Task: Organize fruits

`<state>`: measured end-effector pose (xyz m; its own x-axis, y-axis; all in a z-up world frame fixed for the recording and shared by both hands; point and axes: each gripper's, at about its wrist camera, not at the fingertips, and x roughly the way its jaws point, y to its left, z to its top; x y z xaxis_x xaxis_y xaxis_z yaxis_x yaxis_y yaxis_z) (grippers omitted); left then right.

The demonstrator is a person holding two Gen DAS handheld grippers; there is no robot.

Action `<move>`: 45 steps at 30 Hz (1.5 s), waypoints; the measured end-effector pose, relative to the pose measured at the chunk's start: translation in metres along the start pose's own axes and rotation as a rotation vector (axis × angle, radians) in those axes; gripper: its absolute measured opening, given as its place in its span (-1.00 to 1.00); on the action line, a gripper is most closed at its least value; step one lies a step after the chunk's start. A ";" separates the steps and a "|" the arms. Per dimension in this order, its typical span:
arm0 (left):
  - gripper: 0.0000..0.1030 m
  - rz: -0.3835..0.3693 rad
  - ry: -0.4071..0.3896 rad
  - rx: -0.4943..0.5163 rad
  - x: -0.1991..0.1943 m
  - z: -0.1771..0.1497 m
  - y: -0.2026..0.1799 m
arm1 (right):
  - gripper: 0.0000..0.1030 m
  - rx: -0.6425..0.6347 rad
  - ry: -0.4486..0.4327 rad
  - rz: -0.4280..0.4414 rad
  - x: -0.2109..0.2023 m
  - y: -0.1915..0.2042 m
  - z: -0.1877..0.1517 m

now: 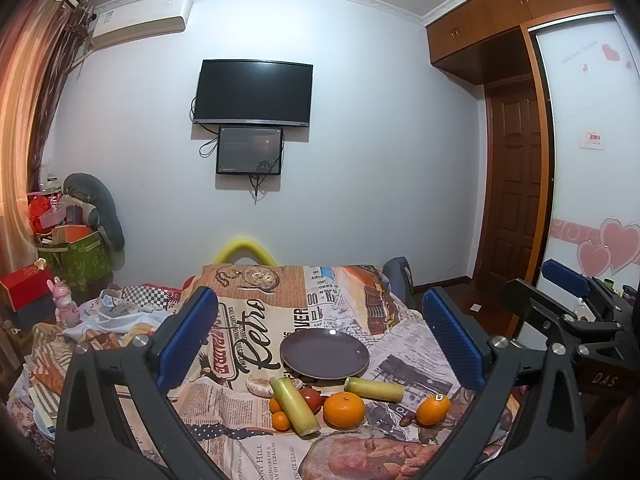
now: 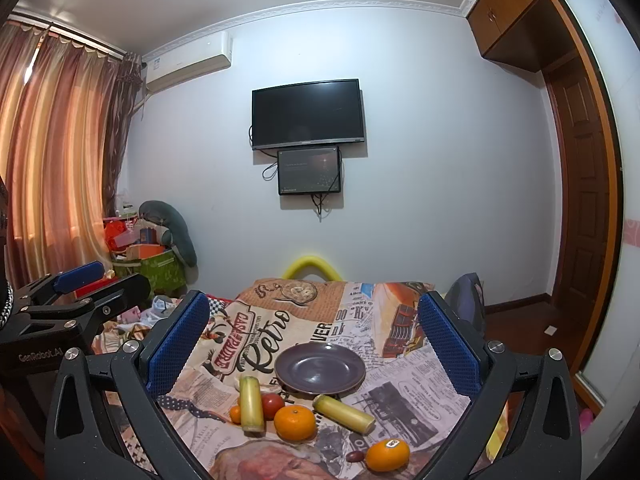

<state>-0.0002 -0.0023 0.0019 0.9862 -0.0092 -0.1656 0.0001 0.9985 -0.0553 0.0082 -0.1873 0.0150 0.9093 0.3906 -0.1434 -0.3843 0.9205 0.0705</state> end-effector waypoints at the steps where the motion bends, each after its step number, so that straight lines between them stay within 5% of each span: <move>1: 1.00 0.000 0.000 0.000 0.000 0.000 0.000 | 1.00 0.000 0.000 -0.001 0.000 0.000 0.000; 45: 1.00 -0.003 0.001 0.004 0.001 -0.002 0.002 | 1.00 0.010 0.001 0.008 0.000 0.002 0.000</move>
<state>0.0002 -0.0006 0.0002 0.9861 -0.0118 -0.1660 0.0033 0.9987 -0.0518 0.0075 -0.1857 0.0155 0.9060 0.3981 -0.1437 -0.3900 0.9172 0.0818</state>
